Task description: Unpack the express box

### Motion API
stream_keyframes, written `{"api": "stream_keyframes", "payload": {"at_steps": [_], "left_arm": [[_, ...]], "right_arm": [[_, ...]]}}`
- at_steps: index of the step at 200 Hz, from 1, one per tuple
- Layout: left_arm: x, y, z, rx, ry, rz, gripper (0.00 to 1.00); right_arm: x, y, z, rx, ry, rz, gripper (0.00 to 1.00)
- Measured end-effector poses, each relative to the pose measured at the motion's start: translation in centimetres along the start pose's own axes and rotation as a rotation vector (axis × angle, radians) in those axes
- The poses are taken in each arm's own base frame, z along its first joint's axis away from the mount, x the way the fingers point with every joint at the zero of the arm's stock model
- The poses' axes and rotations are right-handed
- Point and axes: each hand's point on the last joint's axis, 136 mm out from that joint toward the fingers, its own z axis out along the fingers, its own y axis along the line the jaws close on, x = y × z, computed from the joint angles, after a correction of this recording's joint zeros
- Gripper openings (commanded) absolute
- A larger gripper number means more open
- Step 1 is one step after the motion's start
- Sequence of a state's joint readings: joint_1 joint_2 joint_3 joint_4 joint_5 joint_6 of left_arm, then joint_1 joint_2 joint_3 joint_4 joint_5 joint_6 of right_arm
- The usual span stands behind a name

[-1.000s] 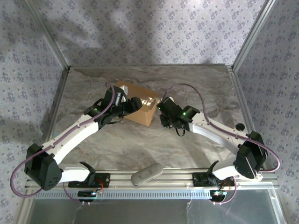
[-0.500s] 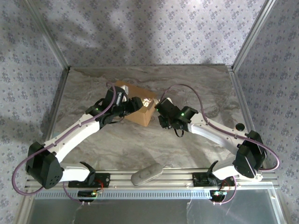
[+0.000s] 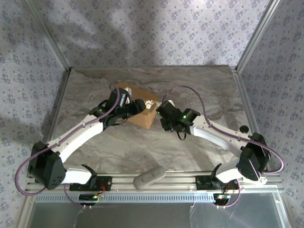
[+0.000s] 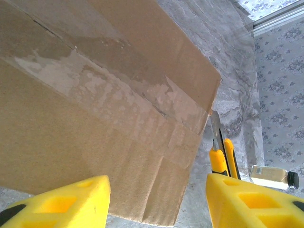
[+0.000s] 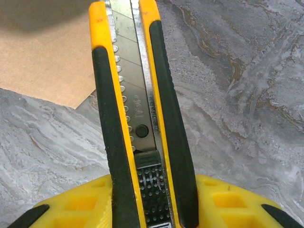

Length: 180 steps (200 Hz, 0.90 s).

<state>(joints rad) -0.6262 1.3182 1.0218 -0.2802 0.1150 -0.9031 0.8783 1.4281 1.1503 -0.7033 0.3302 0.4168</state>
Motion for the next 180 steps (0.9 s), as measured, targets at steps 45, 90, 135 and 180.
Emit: {"api": "stream_keyframes", "payload": {"at_steps": [45, 90, 135, 180], "left_arm": [[0.0, 0.01, 0.05, 0.0, 0.0, 0.0, 0.55], [-0.18, -0.16, 0.39, 0.007, -0.006, 0.0, 0.55], [-0.24, -0.15, 0.57, 0.008, -0.007, -0.003, 0.55], [-0.36, -0.05, 0.57, 0.006, -0.01, -0.006, 0.55]], "right_arm": [[0.23, 0.23, -0.11, 0.008, 0.001, -0.027, 0.0], [0.12, 0.22, -0.32, 0.028, 0.001, -0.045, 0.0], [-0.26, 0.24, -0.47, 0.057, -0.008, -0.065, 0.0], [-0.41, 0.27, -0.35, 0.083, -0.005, -0.088, 0.0]]}}
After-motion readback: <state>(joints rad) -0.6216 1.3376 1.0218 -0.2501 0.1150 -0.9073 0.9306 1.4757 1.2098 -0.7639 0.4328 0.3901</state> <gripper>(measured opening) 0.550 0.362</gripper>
